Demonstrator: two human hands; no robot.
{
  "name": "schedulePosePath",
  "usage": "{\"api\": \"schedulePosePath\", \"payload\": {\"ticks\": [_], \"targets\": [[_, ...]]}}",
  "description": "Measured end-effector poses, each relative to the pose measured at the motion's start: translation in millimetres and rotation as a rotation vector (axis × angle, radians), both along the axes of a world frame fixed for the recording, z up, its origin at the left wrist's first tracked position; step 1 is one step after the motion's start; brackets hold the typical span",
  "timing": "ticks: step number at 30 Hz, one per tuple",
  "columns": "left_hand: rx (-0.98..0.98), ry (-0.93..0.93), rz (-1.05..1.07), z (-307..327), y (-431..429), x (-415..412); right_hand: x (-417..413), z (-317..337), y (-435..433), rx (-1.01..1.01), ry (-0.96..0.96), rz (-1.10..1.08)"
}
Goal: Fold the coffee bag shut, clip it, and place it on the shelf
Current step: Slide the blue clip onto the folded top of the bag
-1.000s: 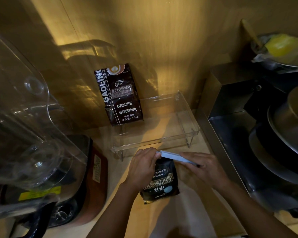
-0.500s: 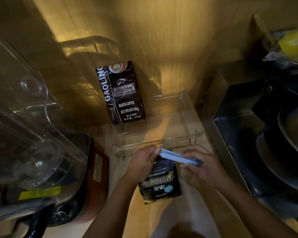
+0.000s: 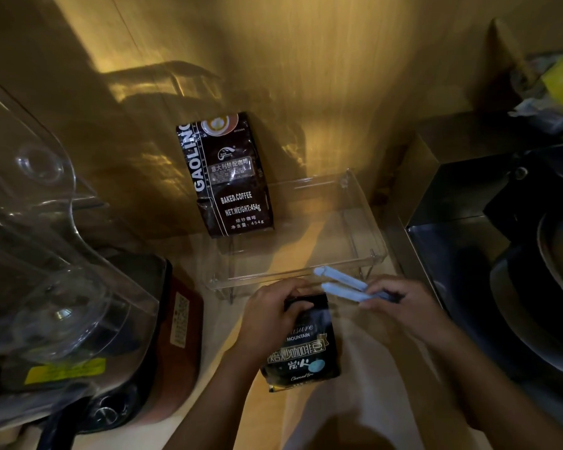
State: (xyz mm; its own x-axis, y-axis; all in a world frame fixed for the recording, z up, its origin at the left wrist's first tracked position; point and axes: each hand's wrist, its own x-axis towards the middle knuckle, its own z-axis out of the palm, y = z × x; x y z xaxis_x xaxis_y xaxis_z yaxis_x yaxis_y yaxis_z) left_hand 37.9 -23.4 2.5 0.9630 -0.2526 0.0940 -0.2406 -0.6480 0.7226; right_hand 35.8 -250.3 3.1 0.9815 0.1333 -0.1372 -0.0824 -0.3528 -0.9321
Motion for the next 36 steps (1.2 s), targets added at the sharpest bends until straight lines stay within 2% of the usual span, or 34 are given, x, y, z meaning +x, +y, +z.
{"api": "schedulePosePath", "payload": {"ticks": [3, 6, 10, 13, 17, 23, 36], "targets": [[0.044, -0.041, -0.005, 2.9, -5.6, -1.7, 5.8, 7.1, -5.5, -0.071, 0.061, 0.11], [0.084, -0.068, 0.043, 2.5, -10.6, -5.0, 9.7, 10.8, -6.3, -0.224, 0.074, 0.236], [0.018, -0.014, 0.177, 0.9, -8.4, -6.9, 13.5, 6.4, -13.0, -0.375, 0.033, 0.281], [-0.032, 0.035, 0.185, 3.0, -7.3, -7.7, 12.3, 4.4, -13.2, -0.358, 0.025, 0.312], [-0.003, -0.006, 0.128, 5.3, -8.9, -8.1, 14.2, 2.3, -8.2, -0.385, -0.017, 0.329], [0.131, -0.094, 0.156, 4.5, -17.6, -12.8, 18.2, 0.3, -4.5, -0.387, -0.067, 0.343], [0.236, 0.003, 0.035, 6.5, -23.1, -18.4, 26.0, 8.4, 23.7, -0.489, -0.169, 0.483]]}}
